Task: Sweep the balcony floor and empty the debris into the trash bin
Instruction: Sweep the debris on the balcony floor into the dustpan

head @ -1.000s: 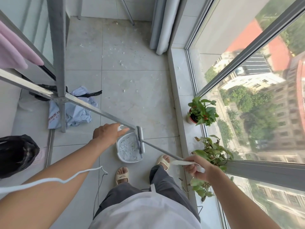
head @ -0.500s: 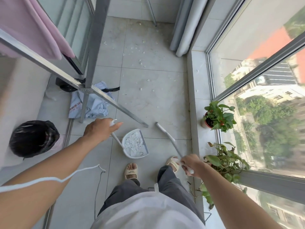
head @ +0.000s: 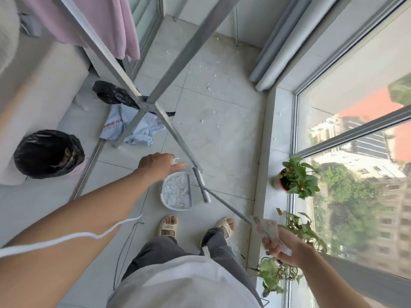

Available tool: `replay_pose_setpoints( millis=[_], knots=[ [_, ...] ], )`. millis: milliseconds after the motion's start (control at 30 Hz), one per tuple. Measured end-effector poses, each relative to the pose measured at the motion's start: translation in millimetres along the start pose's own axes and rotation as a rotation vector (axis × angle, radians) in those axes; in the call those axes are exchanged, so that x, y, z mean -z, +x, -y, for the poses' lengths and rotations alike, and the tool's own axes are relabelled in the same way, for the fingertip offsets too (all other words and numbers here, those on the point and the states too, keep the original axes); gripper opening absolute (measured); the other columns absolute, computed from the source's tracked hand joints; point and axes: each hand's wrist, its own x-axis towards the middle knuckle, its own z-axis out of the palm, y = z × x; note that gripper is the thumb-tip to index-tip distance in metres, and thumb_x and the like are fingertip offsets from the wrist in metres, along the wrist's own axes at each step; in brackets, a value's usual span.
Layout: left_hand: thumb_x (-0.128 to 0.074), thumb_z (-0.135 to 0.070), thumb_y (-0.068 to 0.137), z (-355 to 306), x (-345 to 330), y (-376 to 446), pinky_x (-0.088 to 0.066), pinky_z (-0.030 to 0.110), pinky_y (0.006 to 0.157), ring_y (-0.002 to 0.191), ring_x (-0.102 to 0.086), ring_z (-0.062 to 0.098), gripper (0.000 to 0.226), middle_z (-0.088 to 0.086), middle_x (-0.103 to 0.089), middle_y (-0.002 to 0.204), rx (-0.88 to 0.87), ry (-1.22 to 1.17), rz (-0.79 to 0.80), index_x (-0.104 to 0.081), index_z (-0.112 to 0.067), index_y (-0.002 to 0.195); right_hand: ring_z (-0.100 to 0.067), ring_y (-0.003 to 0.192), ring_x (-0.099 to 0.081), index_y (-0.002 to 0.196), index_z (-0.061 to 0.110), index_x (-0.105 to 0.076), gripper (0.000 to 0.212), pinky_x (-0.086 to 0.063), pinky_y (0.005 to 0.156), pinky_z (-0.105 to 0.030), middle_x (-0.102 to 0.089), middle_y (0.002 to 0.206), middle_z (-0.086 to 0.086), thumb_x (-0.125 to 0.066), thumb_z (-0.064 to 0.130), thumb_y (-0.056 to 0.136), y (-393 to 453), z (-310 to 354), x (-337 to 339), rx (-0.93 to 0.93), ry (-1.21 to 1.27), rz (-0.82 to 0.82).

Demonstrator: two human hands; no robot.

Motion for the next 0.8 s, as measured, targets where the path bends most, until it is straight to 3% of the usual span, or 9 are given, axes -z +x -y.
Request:
replay_pose_setpoints(
  millis=[133, 233, 367, 533, 667, 700, 800],
  knots=[
    [-0.027, -0.081, 0.085, -1.5, -1.4, -4.9, -0.041, 0.034, 0.077, 0.110, -0.059, 0.032, 0.073, 0.008, -0.063, 0.123, -0.006, -0.003, 0.001, -0.053, -0.030, 0.131, -0.016, 0.038, -0.042, 0.091, -0.006, -0.061, 0.017, -0.031, 0.034, -0.019, -0.050, 0.055, -0.010, -0.051, 0.007, 0.095, 32.4, -41.1, -51.2, -0.003, -0.298, -0.258],
    [-0.027, -0.083, 0.083, 4.7, -3.2, -8.1, -0.041, 0.035, 0.079, 0.113, -0.058, 0.032, 0.076, 0.007, -0.061, 0.127, -0.007, -0.017, 0.012, -0.051, -0.033, 0.135, -0.018, 0.041, -0.047, 0.092, -0.004, -0.060, 0.011, -0.036, 0.038, -0.019, -0.053, 0.050, -0.009, -0.058, 0.005, 0.087, 47.6, -58.1, -95.0, -0.007, -0.381, -0.318],
    [-0.029, -0.082, 0.084, 11.7, -6.3, -13.4, -0.042, 0.035, 0.082, 0.114, -0.058, 0.032, 0.077, 0.007, -0.061, 0.128, -0.012, -0.023, 0.011, -0.049, -0.031, 0.138, -0.014, 0.035, -0.043, 0.096, 0.002, -0.054, 0.006, -0.036, 0.032, -0.017, -0.046, 0.050, -0.007, -0.051, 0.006, 0.092, 39.5, -48.8, -92.7, -0.038, -0.087, -0.157],
    [-0.033, -0.078, 0.086, 3.9, -4.8, -11.3, -0.043, 0.035, 0.085, 0.116, -0.057, 0.031, 0.073, 0.007, -0.060, 0.131, -0.033, -0.033, -0.012, -0.048, -0.030, 0.139, -0.010, 0.031, -0.043, 0.097, 0.002, -0.054, 0.010, -0.032, 0.027, -0.016, -0.047, 0.055, -0.008, -0.050, 0.004, 0.088, -0.4, -53.7, -23.5, 0.071, 0.310, 0.055],
    [-0.030, -0.075, 0.089, -13.9, 2.5, 5.5, -0.043, 0.035, 0.082, 0.116, -0.057, 0.030, 0.069, 0.005, -0.061, 0.130, -0.067, 0.000, -0.043, -0.051, -0.030, 0.138, -0.012, 0.032, -0.043, 0.100, 0.002, -0.052, 0.055, -0.033, 0.026, -0.017, -0.046, 0.059, -0.011, -0.084, 0.001, 0.055, -28.0, -83.3, 17.3, 0.131, 0.439, 0.111],
    [-0.028, -0.075, 0.089, -19.5, 6.0, 9.1, -0.043, 0.034, 0.080, 0.114, -0.058, 0.031, 0.070, 0.006, -0.063, 0.127, -0.070, 0.024, -0.057, -0.052, -0.030, 0.137, -0.011, 0.033, -0.042, 0.098, 0.002, -0.053, 0.049, -0.032, 0.026, -0.017, -0.045, 0.059, -0.010, -0.082, 0.002, 0.058, -34.2, -88.5, 23.1, 0.134, 0.445, 0.092],
    [-0.025, -0.075, 0.089, -51.7, 9.5, 15.8, -0.041, 0.034, 0.075, 0.109, -0.060, 0.032, 0.071, 0.008, -0.065, 0.120, -0.093, 0.100, -0.061, -0.056, -0.028, 0.133, -0.007, 0.035, -0.035, 0.092, 0.006, -0.050, 0.007, -0.027, 0.027, -0.014, -0.039, 0.062, -0.005, -0.056, 0.006, 0.089, -48.2, -103.9, 47.7, 0.127, 0.439, -0.037]
  ],
)
